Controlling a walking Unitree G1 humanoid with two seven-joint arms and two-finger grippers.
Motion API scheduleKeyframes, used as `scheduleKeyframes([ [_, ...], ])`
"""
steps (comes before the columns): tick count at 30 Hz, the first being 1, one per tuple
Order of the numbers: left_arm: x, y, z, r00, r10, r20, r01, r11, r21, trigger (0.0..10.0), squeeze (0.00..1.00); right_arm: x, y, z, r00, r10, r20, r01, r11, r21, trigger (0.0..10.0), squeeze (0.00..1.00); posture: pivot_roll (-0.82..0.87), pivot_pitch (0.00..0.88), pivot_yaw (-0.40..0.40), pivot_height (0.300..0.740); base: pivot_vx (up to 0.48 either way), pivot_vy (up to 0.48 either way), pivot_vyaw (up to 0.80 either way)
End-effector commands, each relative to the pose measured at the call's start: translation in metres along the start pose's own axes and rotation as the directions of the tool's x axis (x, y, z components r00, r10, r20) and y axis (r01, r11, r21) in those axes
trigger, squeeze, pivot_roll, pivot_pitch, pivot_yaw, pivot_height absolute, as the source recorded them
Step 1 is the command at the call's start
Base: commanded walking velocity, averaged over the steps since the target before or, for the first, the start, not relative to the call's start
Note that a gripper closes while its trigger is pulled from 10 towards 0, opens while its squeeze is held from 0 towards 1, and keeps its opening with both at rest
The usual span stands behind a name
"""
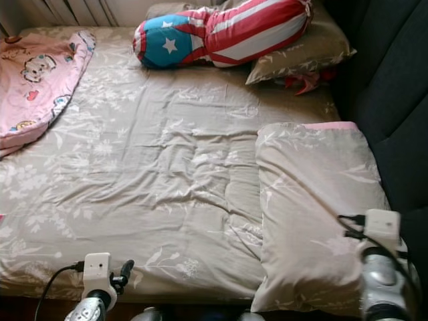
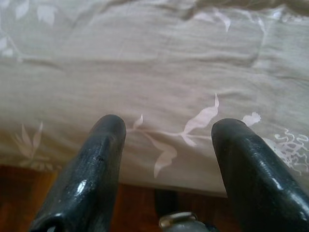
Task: Clean up the room
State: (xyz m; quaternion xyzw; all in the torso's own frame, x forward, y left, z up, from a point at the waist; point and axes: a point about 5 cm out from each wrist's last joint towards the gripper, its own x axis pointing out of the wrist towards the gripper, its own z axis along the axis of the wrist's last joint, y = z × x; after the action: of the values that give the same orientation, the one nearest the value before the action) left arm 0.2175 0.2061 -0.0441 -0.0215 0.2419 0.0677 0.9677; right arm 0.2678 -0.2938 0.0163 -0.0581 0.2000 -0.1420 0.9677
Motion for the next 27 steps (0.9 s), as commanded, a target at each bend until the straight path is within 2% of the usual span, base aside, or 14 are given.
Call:
scheduleKeyframes([
  [1, -0.005, 0.003, -0.014, 0.997, 0.026, -0.074, -0.028, 0.999, -0.023, 10.0, 0.0, -0.012, 0.03, -0.033, 0.982, 0.137, -0.128, -0.138, 0.99, -0.004, 10.0, 0.0, -0.15, 0.084, -0.004, 0.74, 0.0, 0.0, 0.0],
  [3, -0.005, 0.003, -0.018, 0.994, 0.029, -0.103, -0.032, 0.999, -0.033, 10.0, 0.0, -0.019, 0.049, -0.049, 0.964, 0.193, -0.183, -0.194, 0.981, 0.013, 10.0, 0.0, -0.14, 0.059, -0.003, 0.74, 0.0, 0.0, 0.0],
  [4, -0.005, 0.003, -0.018, 0.994, 0.029, -0.103, -0.032, 0.999, -0.033, 10.0, 0.0, -0.019, 0.049, -0.049, 0.964, 0.193, -0.183, -0.194, 0.981, 0.013, 10.0, 0.0, -0.14, 0.059, -0.003, 0.74, 0.0, 0.0, 0.0],
  [5, -0.007, 0.002, -0.023, 0.99, 0.028, -0.139, -0.032, 0.999, -0.025, 10.0, 0.0, -0.029, 0.063, -0.065, 0.943, 0.221, -0.248, -0.219, 0.975, 0.036, 10.0, 0.0, -0.14, 0.047, 0.0, 0.74, 0.0, 0.0, 0.0],
  [7, -0.007, 0.002, -0.025, 0.988, 0.026, -0.151, -0.03, 0.999, -0.02, 10.0, 0.0, -0.033, 0.067, -0.071, 0.935, 0.229, -0.272, -0.225, 0.973, 0.045, 10.0, 0.0, -0.14, 0.047, 0.0, 0.74, 0.0, 0.0, 0.0],
  [9, -0.01, 0.004, -0.032, 0.979, 0.025, -0.201, -0.027, 1.0, -0.007, 10.0, 0.0, -0.045, 0.074, -0.09, 0.911, 0.221, -0.349, -0.21, 0.975, 0.07, 10.0, 0.0, -0.13, 0.032, 0.007, 0.74, 0.0, 0.0, 0.0],
  [18, -0.014, 0.006, -0.042, 0.957, 0.033, -0.287, -0.028, 0.999, 0.022, 10.0, 0.0, -0.061, 0.083, -0.11, 0.884, 0.228, -0.409, -0.181, 0.972, 0.15, 10.0, 0.0, -0.13, 0.078, -0.007, 0.74, 0.0, 0.0, 0.0],
  [27, -0.015, 0.004, -0.047, 0.947, 0.059, -0.317, -0.062, 0.998, 0.0, 10.0, 0.0, -0.066, 0.093, -0.115, 0.858, 0.275, -0.434, -0.25, 0.961, 0.116, 10.0, 0.0, -0.12, 0.107, -0.021, 0.74, 0.0, 0.0, 0.0],
])
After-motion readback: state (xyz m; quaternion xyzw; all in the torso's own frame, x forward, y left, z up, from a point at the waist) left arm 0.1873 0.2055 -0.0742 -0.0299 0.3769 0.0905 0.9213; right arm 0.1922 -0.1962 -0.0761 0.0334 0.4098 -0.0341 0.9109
